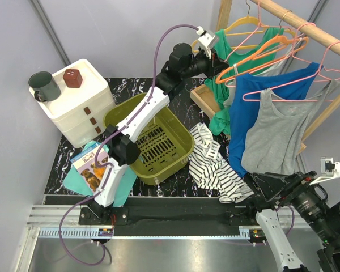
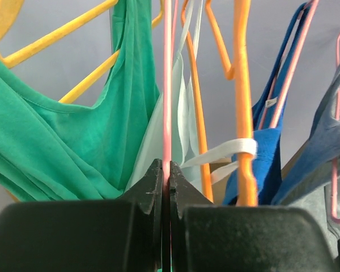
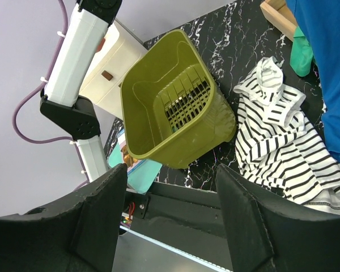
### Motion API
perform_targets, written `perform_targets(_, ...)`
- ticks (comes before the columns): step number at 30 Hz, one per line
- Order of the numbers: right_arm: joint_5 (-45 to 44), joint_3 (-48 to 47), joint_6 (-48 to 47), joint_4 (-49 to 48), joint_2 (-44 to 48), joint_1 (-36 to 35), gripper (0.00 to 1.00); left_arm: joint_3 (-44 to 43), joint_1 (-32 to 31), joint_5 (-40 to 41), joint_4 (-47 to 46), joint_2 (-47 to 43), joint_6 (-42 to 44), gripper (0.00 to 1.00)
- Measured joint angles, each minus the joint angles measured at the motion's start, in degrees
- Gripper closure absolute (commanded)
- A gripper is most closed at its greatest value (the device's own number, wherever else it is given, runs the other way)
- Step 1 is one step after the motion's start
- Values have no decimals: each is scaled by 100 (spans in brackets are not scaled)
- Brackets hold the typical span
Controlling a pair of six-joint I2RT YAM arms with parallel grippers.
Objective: Remove the tank top from the hanger
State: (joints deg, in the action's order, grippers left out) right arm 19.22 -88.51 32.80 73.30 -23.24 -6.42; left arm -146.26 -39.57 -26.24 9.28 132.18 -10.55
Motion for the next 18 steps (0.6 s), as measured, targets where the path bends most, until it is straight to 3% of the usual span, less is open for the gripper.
perform_targets(12, 92, 514, 4, -177, 24, 15, 28, -13, 0, 22, 31, 227, 70, 97)
perform_targets(13, 101, 570, 4, -190, 33, 20, 27, 7, 0, 22, 7, 225, 90, 81)
perform_targets(17, 129, 841, 2, -214, 57, 46, 26, 245, 4, 42, 11, 177, 188, 39)
perform_targets(18, 140, 911, 2, -223, 59, 48, 26, 365, 15, 55, 7, 133, 199, 37)
